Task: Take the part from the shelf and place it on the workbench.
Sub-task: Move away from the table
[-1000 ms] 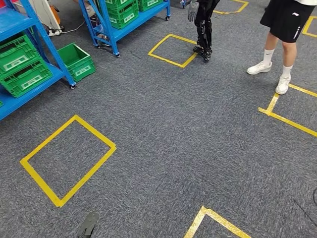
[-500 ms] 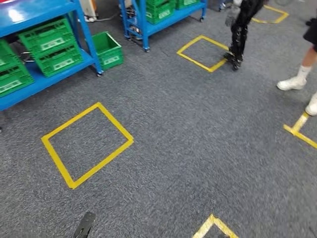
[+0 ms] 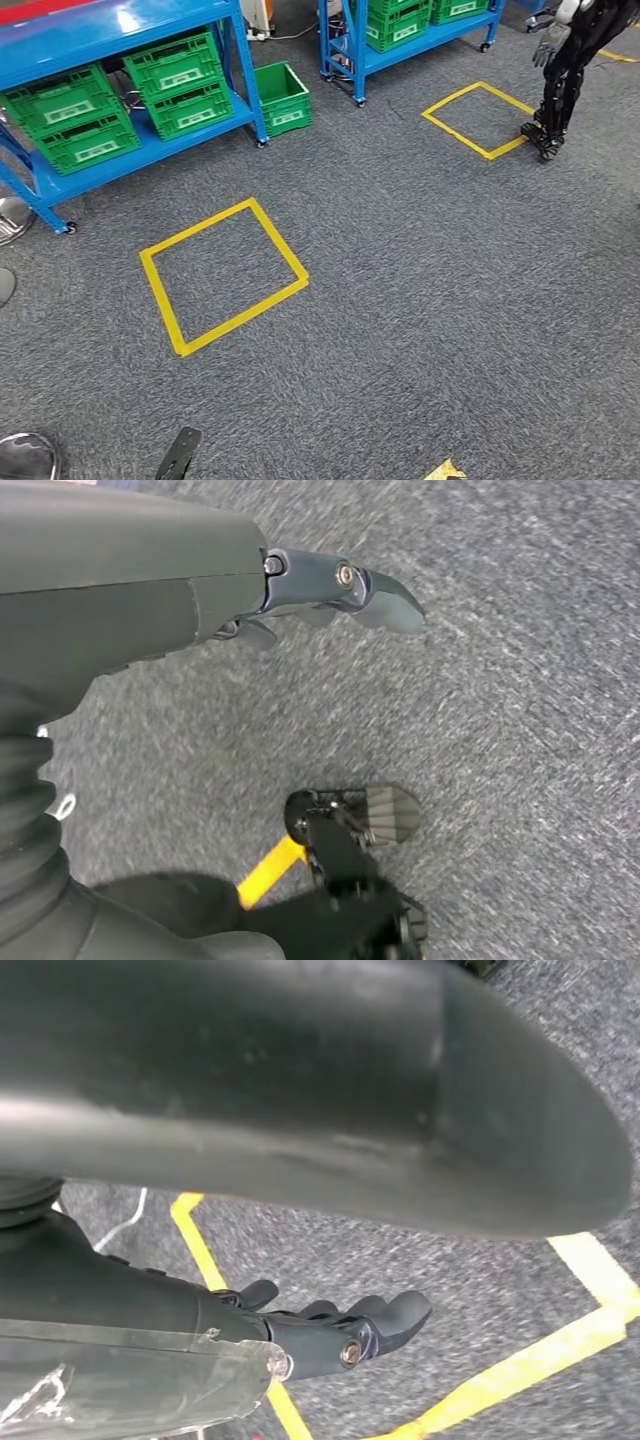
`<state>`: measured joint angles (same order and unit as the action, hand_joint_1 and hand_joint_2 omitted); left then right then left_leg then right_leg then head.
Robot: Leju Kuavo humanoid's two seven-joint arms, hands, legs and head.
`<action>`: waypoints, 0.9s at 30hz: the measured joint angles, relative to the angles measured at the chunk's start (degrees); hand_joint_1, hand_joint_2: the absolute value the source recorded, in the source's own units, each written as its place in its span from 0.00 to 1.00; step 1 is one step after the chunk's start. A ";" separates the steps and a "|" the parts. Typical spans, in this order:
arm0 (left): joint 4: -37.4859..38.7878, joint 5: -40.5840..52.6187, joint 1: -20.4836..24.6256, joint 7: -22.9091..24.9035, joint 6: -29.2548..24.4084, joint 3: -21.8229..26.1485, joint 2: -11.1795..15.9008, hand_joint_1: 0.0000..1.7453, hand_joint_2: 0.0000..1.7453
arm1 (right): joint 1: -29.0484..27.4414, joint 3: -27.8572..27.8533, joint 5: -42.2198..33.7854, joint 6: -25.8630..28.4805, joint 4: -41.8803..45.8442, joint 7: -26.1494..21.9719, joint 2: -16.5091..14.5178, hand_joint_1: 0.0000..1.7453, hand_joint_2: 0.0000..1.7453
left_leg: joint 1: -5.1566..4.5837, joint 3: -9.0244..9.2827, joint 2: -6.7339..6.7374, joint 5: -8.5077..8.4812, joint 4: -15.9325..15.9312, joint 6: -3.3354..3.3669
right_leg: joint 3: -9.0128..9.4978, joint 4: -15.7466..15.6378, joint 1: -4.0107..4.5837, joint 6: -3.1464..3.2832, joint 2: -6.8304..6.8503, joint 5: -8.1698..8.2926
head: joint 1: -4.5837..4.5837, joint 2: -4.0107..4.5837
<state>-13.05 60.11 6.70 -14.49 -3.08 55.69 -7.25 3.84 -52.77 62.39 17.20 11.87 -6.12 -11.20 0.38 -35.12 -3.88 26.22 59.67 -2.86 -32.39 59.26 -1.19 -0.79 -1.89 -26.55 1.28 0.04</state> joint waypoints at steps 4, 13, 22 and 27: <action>0.00 0.08 0.19 0.00 -0.02 -0.06 -0.27 0.00 1.00 | -0.25 -0.28 -0.14 0.09 0.00 -0.09 0.03 0.00 0.00 | -0.02 -6.45 2.89 5.69 13.33 -0.41 | -0.14 0.00 0.48 0.62 3.17 -0.19 | 0.45 0.00; 0.00 0.06 0.33 0.01 -0.02 -0.07 -0.38 0.00 1.00 | 0.08 -0.45 -0.17 0.15 0.01 -0.24 0.03 0.00 0.00 | -1.12 2.12 6.86 -1.49 -3.16 1.91 | 1.05 -0.25 1.26 -1.02 7.82 -1.04 | 0.44 0.00; 0.00 0.04 0.48 0.07 -0.02 -0.09 -0.51 0.00 1.00 | -0.28 -0.67 -0.16 0.18 0.00 -0.04 0.03 0.00 0.00 | -0.44 2.37 2.47 -1.91 -3.60 2.93 | -7.23 17.26 0.89 -2.20 2.23 -9.06 | -0.37 0.00; 0.00 0.04 0.34 0.08 -0.02 -0.09 -0.50 0.00 1.00 | -0.17 -0.69 -0.11 0.18 -0.01 0.04 0.04 0.00 0.00 | -0.19 2.22 -0.18 -1.98 -3.32 2.06 | -3.43 8.18 0.34 -2.21 0.20 -3.84 | -0.39 0.00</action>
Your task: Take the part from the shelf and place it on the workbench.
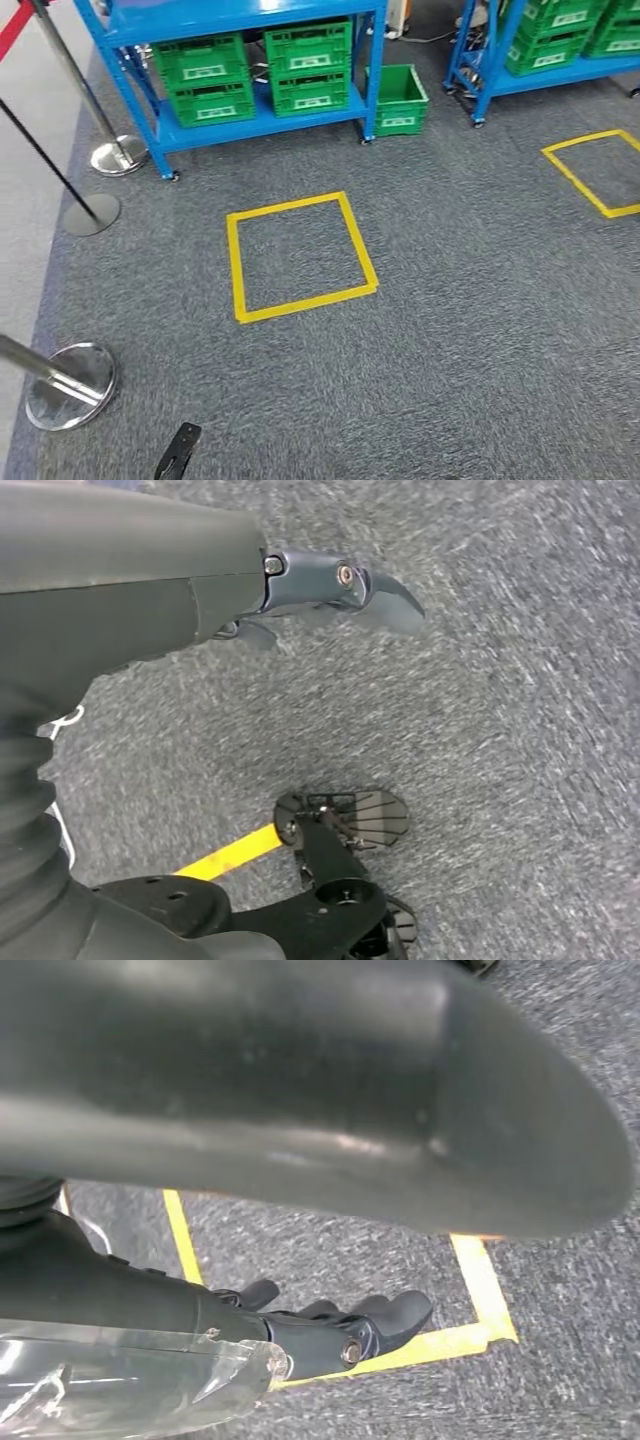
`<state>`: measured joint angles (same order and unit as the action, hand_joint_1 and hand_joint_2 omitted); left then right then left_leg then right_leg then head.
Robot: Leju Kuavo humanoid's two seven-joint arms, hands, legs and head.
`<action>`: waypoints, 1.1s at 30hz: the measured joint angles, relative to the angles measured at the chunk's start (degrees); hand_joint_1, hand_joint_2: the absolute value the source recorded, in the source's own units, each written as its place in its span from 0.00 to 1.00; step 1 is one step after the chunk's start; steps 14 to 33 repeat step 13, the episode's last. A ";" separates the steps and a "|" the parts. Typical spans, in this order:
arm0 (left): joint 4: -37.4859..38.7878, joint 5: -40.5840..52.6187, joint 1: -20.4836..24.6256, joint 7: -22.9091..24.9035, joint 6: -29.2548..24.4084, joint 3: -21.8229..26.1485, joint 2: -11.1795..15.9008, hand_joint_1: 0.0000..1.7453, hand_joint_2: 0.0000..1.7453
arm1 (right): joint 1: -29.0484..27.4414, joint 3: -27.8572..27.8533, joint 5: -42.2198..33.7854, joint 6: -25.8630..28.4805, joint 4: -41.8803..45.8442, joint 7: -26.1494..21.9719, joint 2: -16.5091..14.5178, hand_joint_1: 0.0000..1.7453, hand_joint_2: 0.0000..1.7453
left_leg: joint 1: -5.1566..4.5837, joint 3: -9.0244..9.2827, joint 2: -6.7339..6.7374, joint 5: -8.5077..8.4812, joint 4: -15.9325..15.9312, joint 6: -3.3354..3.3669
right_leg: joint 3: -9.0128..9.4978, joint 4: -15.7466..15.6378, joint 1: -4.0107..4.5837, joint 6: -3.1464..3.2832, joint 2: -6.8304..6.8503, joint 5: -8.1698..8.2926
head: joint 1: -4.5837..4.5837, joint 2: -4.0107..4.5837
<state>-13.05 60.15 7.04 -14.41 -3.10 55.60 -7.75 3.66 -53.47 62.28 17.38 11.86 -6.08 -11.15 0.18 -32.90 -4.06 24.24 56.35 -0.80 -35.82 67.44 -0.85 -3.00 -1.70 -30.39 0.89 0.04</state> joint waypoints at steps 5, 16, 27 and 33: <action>0.00 0.00 -0.01 0.07 -0.02 0.00 0.10 0.00 1.00 | 0.14 -0.04 0.16 0.01 -0.02 -0.08 -0.04 0.00 0.00 | 0.06 -2.82 0.97 2.53 4.62 -2.10 | 3.61 -8.10 -0.39 2.09 0.34 3.68 | 0.61 0.00; 0.00 0.02 0.06 0.12 -0.01 -0.04 -0.14 0.00 1.00 | 0.12 -0.06 0.56 0.04 -0.02 -0.26 0.05 0.00 0.00 | -0.17 -3.34 5.57 0.88 6.60 -1.73 | 4.03 -8.08 0.04 2.26 5.65 3.16 | 1.00 0.00; 0.00 0.02 0.06 0.12 -0.01 -0.04 -0.14 0.00 1.00 | 0.12 -0.06 0.56 0.04 -0.02 -0.26 0.05 0.00 0.00 | -0.17 -3.34 5.57 0.88 6.60 -1.73 | 4.03 -8.08 0.04 2.26 5.65 3.16 | 1.00 0.00; 0.00 0.02 0.06 0.12 -0.01 -0.04 -0.14 0.00 1.00 | 0.12 -0.06 0.56 0.04 -0.02 -0.26 0.05 0.00 0.00 | -0.17 -3.34 5.57 0.88 6.60 -1.73 | 4.03 -8.08 0.04 2.26 5.65 3.16 | 1.00 0.00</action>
